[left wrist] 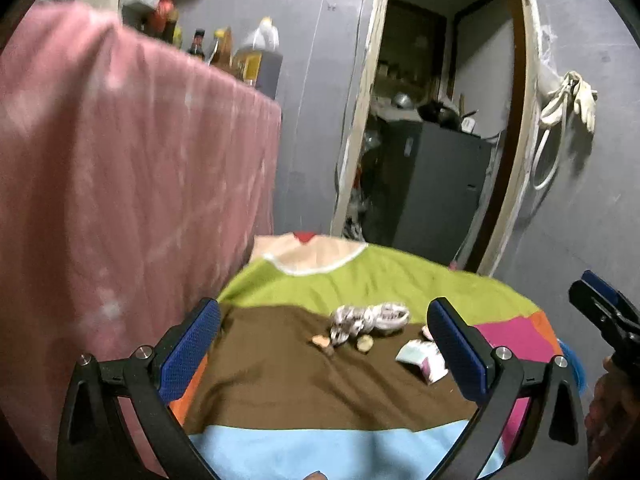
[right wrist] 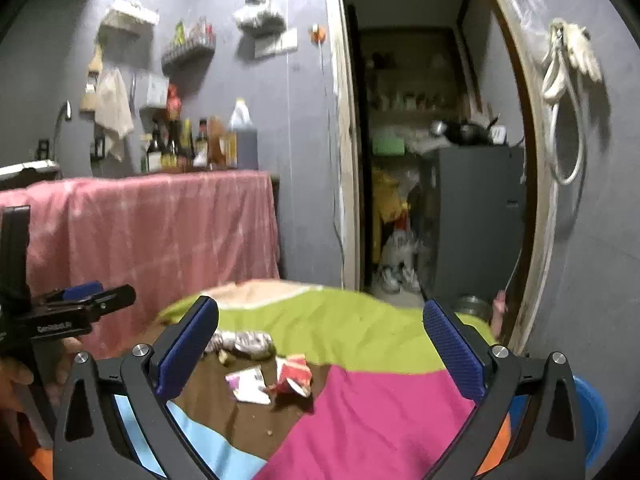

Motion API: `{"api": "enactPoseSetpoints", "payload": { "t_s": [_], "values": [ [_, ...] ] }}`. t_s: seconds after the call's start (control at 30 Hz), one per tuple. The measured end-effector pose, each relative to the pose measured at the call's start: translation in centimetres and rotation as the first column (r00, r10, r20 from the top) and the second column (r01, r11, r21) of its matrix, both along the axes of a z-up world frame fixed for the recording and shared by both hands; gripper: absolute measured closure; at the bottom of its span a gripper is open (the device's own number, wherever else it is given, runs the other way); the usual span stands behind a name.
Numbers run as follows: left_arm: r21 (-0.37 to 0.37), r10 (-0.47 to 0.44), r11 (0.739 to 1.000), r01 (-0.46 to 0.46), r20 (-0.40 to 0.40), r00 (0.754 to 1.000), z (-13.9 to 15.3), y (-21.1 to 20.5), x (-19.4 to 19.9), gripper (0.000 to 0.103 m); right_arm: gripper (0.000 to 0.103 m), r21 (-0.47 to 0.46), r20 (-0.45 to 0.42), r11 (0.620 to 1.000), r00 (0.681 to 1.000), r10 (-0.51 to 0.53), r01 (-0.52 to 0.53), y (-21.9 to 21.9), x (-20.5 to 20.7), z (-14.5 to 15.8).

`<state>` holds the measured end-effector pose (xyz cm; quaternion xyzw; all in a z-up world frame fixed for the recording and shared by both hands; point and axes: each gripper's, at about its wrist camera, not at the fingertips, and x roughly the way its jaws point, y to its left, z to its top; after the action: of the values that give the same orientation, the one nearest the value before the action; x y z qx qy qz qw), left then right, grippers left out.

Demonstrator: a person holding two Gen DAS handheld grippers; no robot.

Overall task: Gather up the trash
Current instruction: 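Move both grippers back over the bedspread toward the red wrapper, then grasp the red wrapper with the right gripper while the left gripper grasps the brown crumb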

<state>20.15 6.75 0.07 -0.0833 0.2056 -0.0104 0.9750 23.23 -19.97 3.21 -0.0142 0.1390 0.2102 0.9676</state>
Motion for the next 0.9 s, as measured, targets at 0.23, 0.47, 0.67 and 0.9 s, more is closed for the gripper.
{"api": "enactPoseSetpoints", "payload": {
  "t_s": [0.23,0.47,0.67,0.9],
  "values": [
    [0.020,-0.030,0.999,0.032,-0.102,0.994,-2.1,0.1,2.4,0.002,0.004,-0.049,-0.093,0.998,0.995,0.037,-0.041,0.8,2.7,-2.1],
    [-0.019,-0.077,0.997,0.075,-0.210,0.975,-3.7,0.6,5.1,0.009,0.020,-0.080,-0.194,0.991,0.977,0.092,-0.109,1.7,4.8,-4.3],
    [-0.024,-0.114,0.993,0.112,-0.308,0.945,-4.7,0.6,7.8,0.042,0.029,-0.102,-0.269,0.981,0.954,0.134,-0.166,2.6,6.4,-5.5],
    [-0.014,-0.130,0.991,0.134,-0.361,0.923,-5.6,0.1,9.1,0.058,0.039,-0.155,-0.372,0.964,0.917,0.145,-0.215,4.6,8.5,-6.9]
  ]
}}
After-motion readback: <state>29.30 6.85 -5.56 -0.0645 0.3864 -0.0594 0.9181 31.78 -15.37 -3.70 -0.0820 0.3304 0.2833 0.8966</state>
